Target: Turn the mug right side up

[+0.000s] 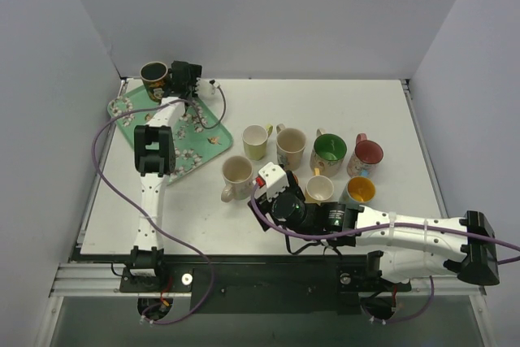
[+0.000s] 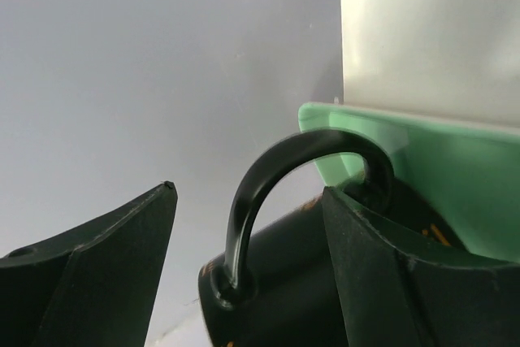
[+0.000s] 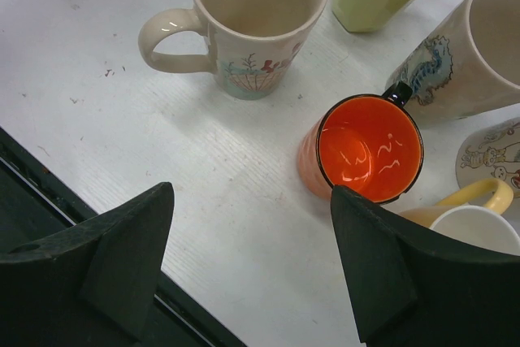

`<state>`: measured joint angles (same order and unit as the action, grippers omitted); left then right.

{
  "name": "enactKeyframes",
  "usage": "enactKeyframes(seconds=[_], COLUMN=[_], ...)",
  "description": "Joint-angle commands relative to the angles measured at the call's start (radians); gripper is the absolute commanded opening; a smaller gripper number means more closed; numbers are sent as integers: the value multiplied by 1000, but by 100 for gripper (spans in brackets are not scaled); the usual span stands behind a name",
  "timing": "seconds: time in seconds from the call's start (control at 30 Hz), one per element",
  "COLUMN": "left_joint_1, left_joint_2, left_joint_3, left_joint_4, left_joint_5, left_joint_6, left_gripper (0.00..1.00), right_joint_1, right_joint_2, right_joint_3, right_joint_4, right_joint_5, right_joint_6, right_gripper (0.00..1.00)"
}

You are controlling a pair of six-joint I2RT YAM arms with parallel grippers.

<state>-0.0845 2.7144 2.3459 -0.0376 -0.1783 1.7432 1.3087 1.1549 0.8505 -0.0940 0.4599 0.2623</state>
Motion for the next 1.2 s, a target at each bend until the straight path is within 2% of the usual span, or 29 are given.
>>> enactKeyframes(seconds=[0.0,0.07,0.2,0.23,0.27,0.33,0.5,0.6,0.73,0.8,0.9,1.0,1.17], left_joint_1=[23,25,31,32,34,34,37,37,40,49,69,109,147], left_joint_2=[53,77,96,91,73,21,-103,-186,-309,-379,-488,-547,-628], left_joint_3=[75,84,102,92,52,-29,-224,-266,-281,-325,-413,-438,-476], left_joint_4=[125,151,145,148,169,214,327,378,273,240,180,105,39], left_joint_5=[51,74,88,88,89,95,143,151,155,172,178,243,336], left_joint_6=[100,119,139,144,144,138,50,-55,-333,-517,-687,-905,-1100], left_gripper=[82,75,51,39,22,2,0,0,0,0,0,0,0], right_joint_1=[-6,-8,-11,-8,-11,-9,-12,-11,-8,-9,-17,-46,-149], right_joint_2=[-31,-26,-23,-26,-27,-30,-21,-21,-37,-47,-63,-81,-100], right_joint_3=[-10,-8,-1,-1,-1,1,16,28,33,36,62,97,140], right_joint_4=[28,30,16,13,14,19,19,20,34,42,30,2,13], right_joint_5=[36,33,36,37,40,42,29,23,23,20,23,-19,-145], right_joint_6=[12,18,25,25,23,20,2,-5,-11,-14,-15,-11,31], right_gripper=[73,73,73,73,73,73,73,73,72,72,73,73,73])
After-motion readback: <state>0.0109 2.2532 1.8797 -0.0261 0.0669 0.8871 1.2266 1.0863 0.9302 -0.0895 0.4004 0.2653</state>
